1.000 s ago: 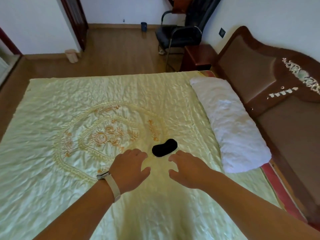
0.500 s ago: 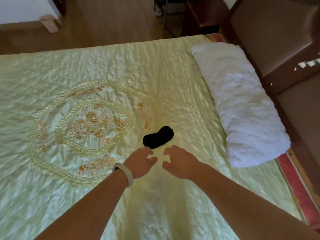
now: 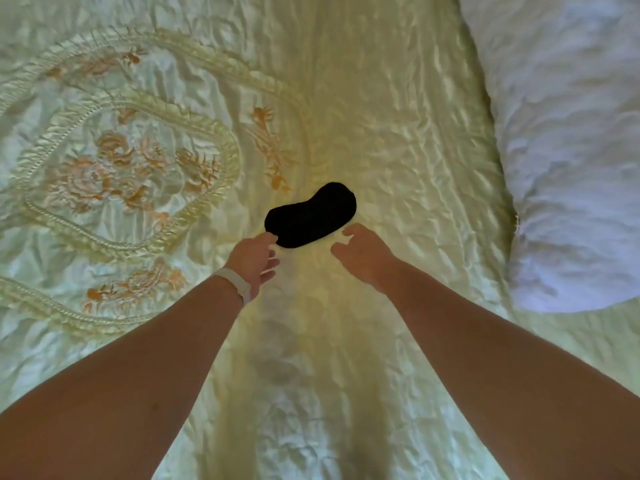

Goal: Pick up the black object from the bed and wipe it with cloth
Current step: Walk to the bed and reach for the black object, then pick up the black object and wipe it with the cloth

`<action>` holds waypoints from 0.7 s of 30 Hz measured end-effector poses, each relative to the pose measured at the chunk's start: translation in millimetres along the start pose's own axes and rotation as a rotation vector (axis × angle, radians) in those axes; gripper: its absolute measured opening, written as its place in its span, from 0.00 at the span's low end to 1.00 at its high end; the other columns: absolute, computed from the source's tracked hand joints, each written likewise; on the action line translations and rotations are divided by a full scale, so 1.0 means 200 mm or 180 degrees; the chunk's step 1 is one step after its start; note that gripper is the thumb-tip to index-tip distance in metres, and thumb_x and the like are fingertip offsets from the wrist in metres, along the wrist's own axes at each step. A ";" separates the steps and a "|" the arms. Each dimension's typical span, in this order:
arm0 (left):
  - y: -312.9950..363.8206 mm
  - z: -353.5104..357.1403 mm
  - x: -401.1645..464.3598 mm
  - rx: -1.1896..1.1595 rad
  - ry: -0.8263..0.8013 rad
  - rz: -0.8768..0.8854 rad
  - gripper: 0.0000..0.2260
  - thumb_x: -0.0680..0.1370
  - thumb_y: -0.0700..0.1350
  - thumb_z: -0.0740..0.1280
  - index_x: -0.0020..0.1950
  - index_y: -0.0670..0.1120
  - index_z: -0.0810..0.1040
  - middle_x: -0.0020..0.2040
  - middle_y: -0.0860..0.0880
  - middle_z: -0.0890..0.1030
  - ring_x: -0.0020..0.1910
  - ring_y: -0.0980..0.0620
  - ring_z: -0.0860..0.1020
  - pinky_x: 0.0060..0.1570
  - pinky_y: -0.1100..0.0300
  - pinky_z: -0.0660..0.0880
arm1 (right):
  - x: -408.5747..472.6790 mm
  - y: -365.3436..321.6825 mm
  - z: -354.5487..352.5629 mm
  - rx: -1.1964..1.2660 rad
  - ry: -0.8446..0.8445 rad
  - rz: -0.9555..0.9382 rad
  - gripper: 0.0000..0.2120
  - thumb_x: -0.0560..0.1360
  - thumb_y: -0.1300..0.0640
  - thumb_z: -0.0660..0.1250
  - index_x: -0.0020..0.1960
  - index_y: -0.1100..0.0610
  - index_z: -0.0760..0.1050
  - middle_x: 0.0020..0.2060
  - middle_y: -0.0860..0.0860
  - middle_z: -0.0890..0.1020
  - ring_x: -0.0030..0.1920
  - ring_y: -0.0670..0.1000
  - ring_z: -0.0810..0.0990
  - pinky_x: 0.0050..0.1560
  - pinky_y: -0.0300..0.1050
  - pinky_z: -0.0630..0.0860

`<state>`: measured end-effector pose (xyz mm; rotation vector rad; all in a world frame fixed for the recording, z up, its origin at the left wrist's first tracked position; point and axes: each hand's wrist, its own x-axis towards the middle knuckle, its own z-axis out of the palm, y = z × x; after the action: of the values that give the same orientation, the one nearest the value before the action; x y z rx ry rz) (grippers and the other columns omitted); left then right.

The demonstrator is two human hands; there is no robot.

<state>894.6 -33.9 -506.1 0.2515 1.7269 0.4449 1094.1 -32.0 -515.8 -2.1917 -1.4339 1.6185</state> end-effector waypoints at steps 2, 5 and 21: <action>-0.01 0.02 0.09 -0.0151 0.0143 0.0113 0.11 0.77 0.48 0.65 0.58 0.45 0.76 0.44 0.48 0.76 0.40 0.51 0.77 0.45 0.54 0.73 | 0.11 0.03 -0.01 0.0158 0.0296 -0.0039 0.25 0.74 0.49 0.66 0.69 0.53 0.65 0.53 0.51 0.75 0.39 0.45 0.76 0.33 0.39 0.68; -0.03 0.04 0.20 -0.0369 -0.0061 0.0182 0.12 0.77 0.47 0.64 0.59 0.45 0.78 0.46 0.48 0.80 0.41 0.51 0.78 0.47 0.55 0.72 | 0.25 0.03 -0.04 0.0654 0.0434 0.0161 0.25 0.72 0.50 0.67 0.66 0.53 0.66 0.52 0.52 0.77 0.42 0.48 0.77 0.36 0.45 0.75; -0.02 0.21 0.45 -0.0921 -0.0333 0.0584 0.17 0.76 0.37 0.64 0.65 0.45 0.74 0.56 0.43 0.82 0.53 0.46 0.82 0.46 0.51 0.81 | 0.55 0.04 -0.02 0.2147 0.0278 0.0309 0.08 0.73 0.68 0.65 0.48 0.56 0.76 0.50 0.59 0.80 0.47 0.56 0.82 0.36 0.46 0.81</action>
<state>916.9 4.3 -593.8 0.2204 1.5214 0.7947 1104.2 41.8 -597.2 -1.9078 -0.6214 1.6787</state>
